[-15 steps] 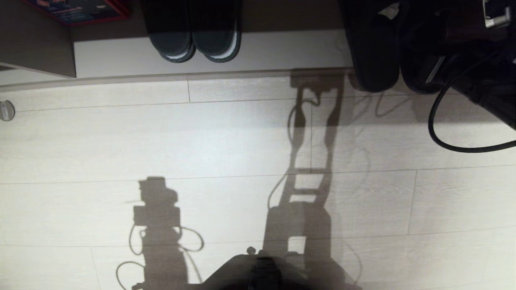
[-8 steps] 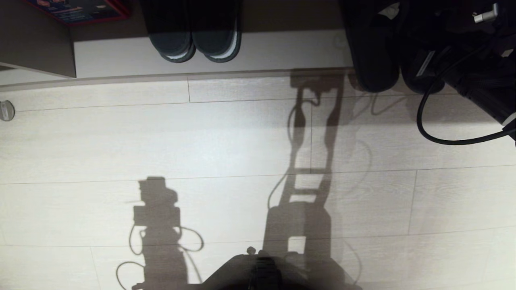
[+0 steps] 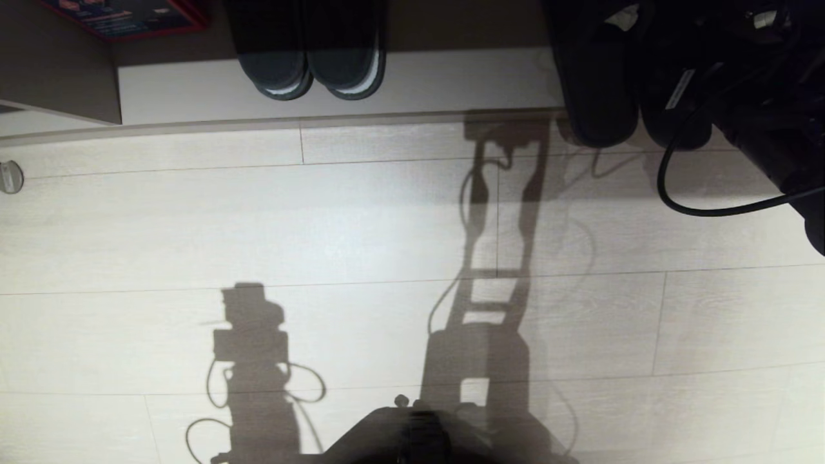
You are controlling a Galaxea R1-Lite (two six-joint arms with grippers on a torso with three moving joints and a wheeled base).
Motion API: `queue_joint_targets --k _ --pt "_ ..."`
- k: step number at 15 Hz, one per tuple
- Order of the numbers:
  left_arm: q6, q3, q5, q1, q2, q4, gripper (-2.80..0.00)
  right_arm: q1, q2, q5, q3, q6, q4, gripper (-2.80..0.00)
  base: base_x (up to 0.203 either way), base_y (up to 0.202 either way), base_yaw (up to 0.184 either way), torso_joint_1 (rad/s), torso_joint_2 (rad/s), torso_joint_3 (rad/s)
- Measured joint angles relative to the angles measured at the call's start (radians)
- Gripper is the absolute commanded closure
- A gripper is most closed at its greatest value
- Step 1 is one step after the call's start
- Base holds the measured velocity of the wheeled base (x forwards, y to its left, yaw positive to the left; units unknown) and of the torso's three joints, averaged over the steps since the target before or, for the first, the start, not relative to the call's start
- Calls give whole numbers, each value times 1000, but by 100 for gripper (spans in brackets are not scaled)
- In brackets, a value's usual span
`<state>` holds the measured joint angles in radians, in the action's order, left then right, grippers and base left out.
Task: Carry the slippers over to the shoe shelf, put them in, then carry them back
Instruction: Pick up the slippers in the shoe cabinet
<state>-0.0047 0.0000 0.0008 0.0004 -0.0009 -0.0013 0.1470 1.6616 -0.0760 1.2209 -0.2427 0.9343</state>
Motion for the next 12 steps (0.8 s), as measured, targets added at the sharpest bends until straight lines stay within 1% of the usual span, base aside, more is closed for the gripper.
queue_joint_targets --k 2,6,12 --pt "0 0 0 0 0 0 0 6 26 -8 6 11 49 -280 0 0 0 0 0 0" --pt "0 0 0 0 0 0 0 37 80 -24 43 72 126 -280 0 0 0 0 0 0" --pt "-1 0 0 0 0 0 0 44 180 -26 122 79 259 -280 0 0 0 0 0 0"
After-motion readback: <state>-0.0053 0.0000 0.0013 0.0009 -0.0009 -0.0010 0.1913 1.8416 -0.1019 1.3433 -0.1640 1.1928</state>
